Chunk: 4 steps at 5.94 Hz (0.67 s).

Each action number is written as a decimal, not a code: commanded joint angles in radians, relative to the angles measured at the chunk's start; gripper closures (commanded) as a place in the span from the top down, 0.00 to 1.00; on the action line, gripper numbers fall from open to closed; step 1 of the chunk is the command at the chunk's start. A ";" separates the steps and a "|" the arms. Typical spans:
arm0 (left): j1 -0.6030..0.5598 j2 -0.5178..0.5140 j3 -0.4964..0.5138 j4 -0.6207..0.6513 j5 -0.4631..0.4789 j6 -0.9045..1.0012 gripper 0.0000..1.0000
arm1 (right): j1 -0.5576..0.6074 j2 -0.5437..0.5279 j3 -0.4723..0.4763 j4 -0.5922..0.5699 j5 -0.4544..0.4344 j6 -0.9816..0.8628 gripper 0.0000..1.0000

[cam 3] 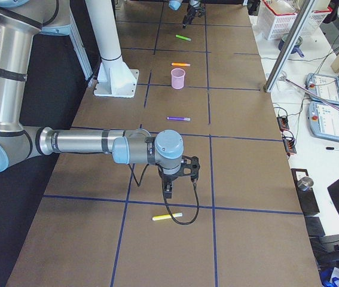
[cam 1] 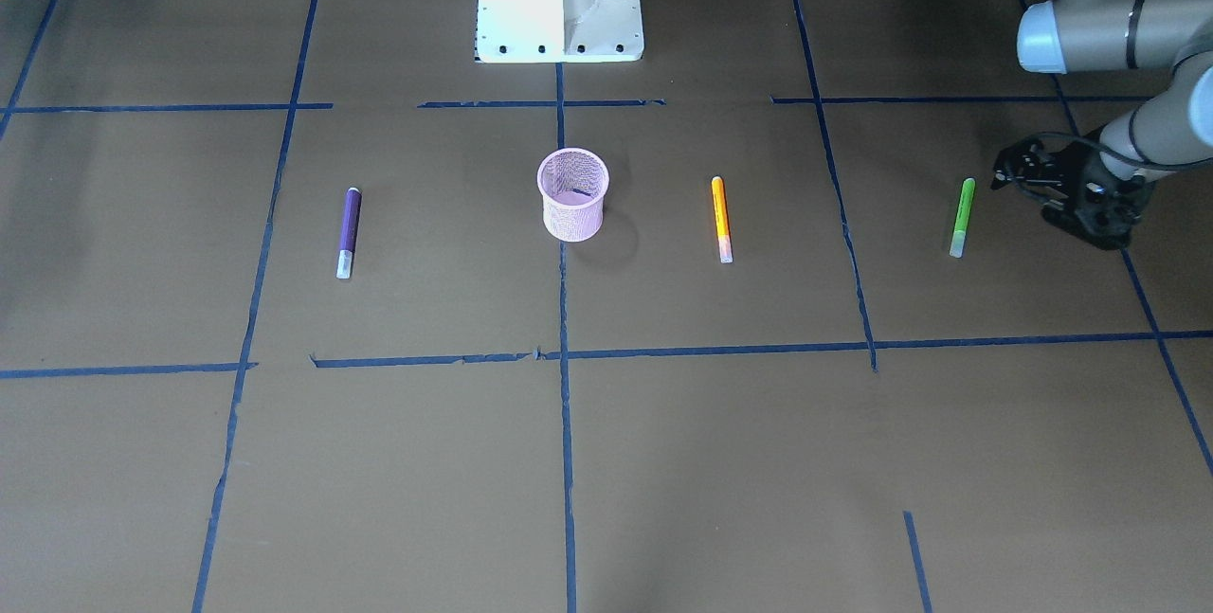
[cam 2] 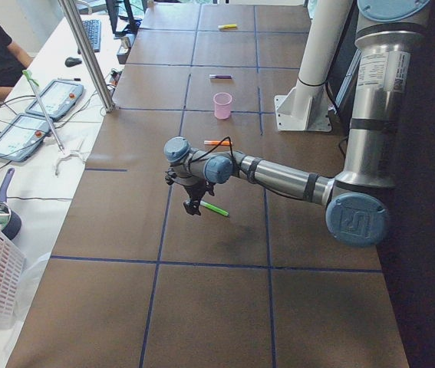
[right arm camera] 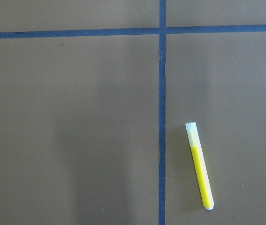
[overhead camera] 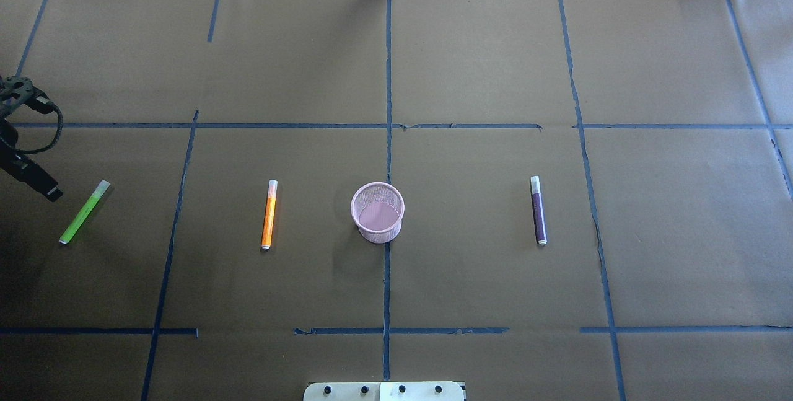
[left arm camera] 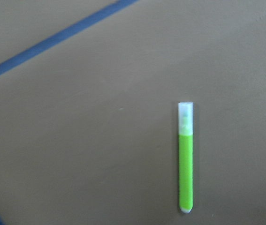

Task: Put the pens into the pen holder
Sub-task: 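Lower the left gripper onto the green highlighter and grasp it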

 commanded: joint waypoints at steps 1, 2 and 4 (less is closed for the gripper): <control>0.120 -0.070 0.039 -0.031 0.170 -0.108 1.00 | 0.000 0.000 -0.003 0.000 0.002 0.002 1.00; 0.118 -0.069 0.021 -0.033 0.188 -0.107 1.00 | 0.000 0.000 -0.003 0.000 0.002 0.002 1.00; 0.122 -0.053 0.019 -0.033 0.187 -0.110 1.00 | 0.000 0.000 -0.003 0.000 0.002 0.002 1.00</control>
